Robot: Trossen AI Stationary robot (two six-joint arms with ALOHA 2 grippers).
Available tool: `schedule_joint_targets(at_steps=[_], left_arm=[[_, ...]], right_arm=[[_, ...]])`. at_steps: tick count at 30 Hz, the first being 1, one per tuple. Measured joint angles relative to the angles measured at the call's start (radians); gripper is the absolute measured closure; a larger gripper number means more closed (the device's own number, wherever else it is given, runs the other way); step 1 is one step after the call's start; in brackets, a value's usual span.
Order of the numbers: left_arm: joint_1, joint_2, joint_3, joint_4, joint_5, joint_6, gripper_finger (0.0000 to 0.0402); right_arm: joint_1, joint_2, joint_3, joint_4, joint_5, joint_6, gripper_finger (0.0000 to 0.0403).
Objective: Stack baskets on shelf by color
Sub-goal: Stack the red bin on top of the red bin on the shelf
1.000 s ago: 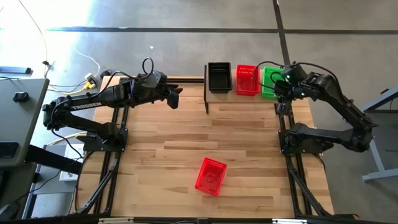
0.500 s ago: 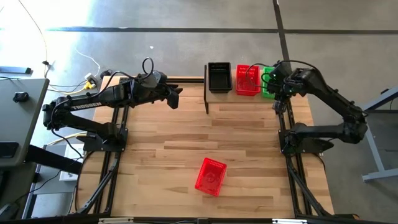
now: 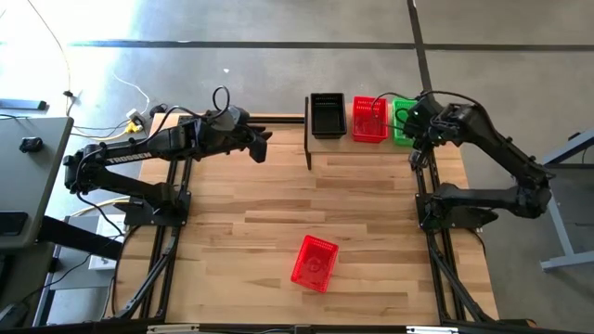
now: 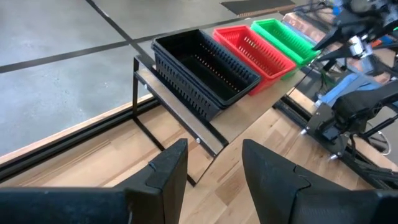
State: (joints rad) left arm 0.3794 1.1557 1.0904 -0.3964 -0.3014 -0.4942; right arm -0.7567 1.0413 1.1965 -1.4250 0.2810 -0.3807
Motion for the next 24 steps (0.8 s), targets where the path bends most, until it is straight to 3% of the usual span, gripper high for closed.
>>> schedule_joint_targets(at_steps=[9,15,24], left_arm=[[0.0,0.0,0.0,-0.142,-0.036,-0.001,0.0259],[0.001,0.0,0.0,-0.297,-0.061,-0.052,0.0259],[0.001,0.0,0.0,-0.468,-0.049,-0.053,0.0259]], right_arm=[[0.065,-0.087,0.038,0.008,-0.006,0.093,0.0295],[0.196,-0.087,0.126,0.035,-0.066,0.222,0.0295],[0.468,-0.069,0.132,0.149,-0.117,0.508,0.0295]])
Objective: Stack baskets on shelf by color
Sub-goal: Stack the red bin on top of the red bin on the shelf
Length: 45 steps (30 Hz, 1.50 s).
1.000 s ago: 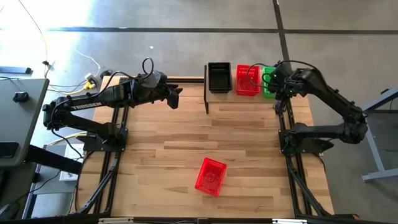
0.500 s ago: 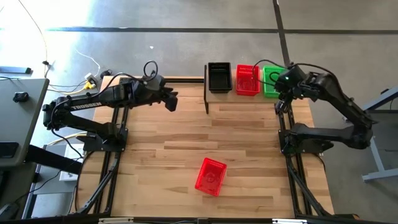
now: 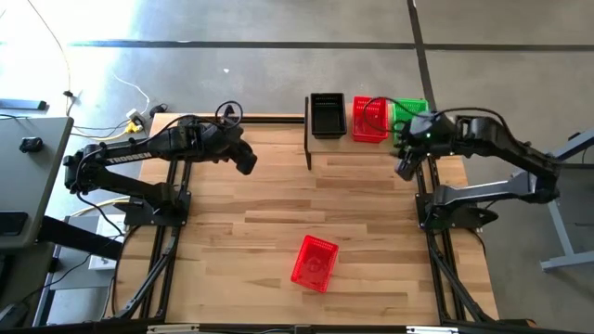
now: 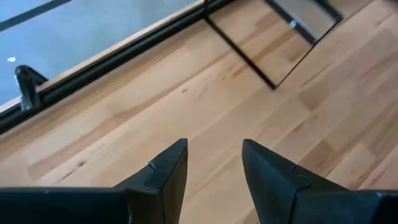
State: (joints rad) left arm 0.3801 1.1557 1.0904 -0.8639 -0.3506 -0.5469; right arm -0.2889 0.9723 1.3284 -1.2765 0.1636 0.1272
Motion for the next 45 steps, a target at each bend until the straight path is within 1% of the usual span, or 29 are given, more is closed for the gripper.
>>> schedule_joint_targets(at_steps=[3,6,13,20,24,34,42,45], left_arm=[[0.0,0.0,0.0,-0.028,0.002,0.006,0.0259],[0.0,0.0,0.0,-0.048,0.03,0.024,0.0259],[0.0,0.0,0.0,-0.072,0.061,0.027,0.0259],[0.0,0.0,0.0,-0.077,0.155,0.027,0.0259],[-0.002,0.0,0.0,-0.091,0.186,0.027,0.0259],[-0.002,0.0,0.0,-0.162,0.186,0.027,0.0259],[-0.002,0.0,0.0,-0.165,0.187,0.027,0.0259],[-0.002,0.0,0.0,-0.165,0.186,0.027,0.0259]], right_arm=[[0.102,0.023,0.0,0.055,0.004,0.097,0.0295],[0.2,0.063,0.0,0.14,0.034,0.172,0.0295],[0.37,0.188,0.0,0.369,0.071,0.26,0.0295],[0.482,0.316,0.0,0.567,0.072,0.324,0.0295],[0.541,0.381,0.0,0.693,0.072,0.346,0.0295],[0.662,0.505,0.0,0.959,0.072,0.45,0.0295],[0.735,0.576,0.0,1.197,0.081,0.476,0.0295],[0.759,0.605,0.031,1.222,0.09,0.476,0.0295]])
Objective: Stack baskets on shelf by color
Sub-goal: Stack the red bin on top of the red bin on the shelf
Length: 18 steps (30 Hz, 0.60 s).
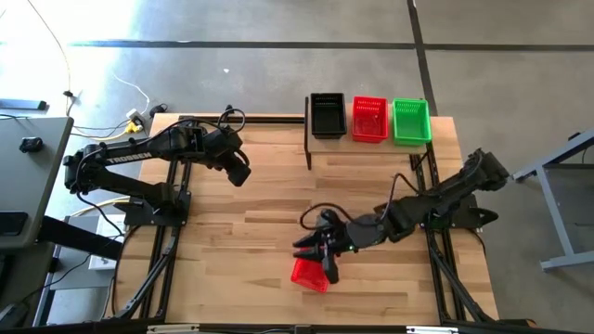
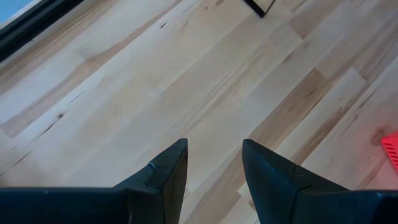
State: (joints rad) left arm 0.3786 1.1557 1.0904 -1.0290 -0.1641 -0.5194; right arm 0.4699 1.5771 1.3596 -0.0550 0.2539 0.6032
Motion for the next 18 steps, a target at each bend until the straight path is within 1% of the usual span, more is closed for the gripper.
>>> schedule_joint_targets(at_steps=[4,9,12,15,18], left_arm=[[0.0,0.0,0.0,0.0,0.0,0.0,0.0259],[0.0,0.0,0.0,0.0,0.0,0.041,0.0259],[0.0,0.0,0.0,-0.005,0.002,0.042,0.0259],[0.0,0.0,0.0,-0.013,-0.001,0.044,0.0259],[0.0,0.0,0.0,-0.024,-0.001,0.046,0.0259]], right_arm=[[0.027,0.069,0.139,-0.129,0.026,-0.027,0.0295],[0.035,0.186,0.364,-0.459,0.031,-0.006,0.0295],[0.038,0.269,0.473,-0.61,0.023,0.003,0.0295],[0.046,0.347,0.546,-0.705,-0.013,0.005,0.0295],[0.057,0.415,0.577,-0.752,-0.066,0.041,0.0295]])
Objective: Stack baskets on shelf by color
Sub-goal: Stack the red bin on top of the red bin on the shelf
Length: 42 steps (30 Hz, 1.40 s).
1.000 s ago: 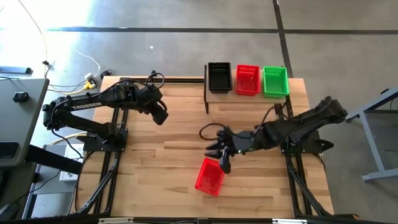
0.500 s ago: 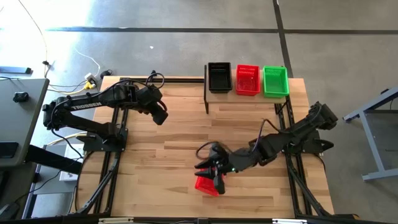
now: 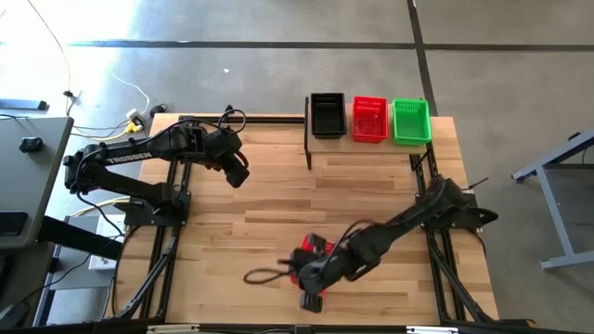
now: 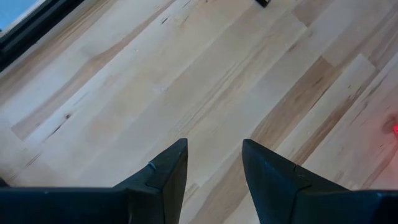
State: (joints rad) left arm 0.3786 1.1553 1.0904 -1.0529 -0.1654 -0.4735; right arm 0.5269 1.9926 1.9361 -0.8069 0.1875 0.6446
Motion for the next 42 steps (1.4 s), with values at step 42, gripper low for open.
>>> schedule_joint_targets(at_steps=[42], left_arm=[[0.0,0.0,0.0,-0.057,-0.003,0.018,0.0259]], right_arm=[[0.055,0.313,-0.004,-0.136,-0.081,0.274,0.0318]])
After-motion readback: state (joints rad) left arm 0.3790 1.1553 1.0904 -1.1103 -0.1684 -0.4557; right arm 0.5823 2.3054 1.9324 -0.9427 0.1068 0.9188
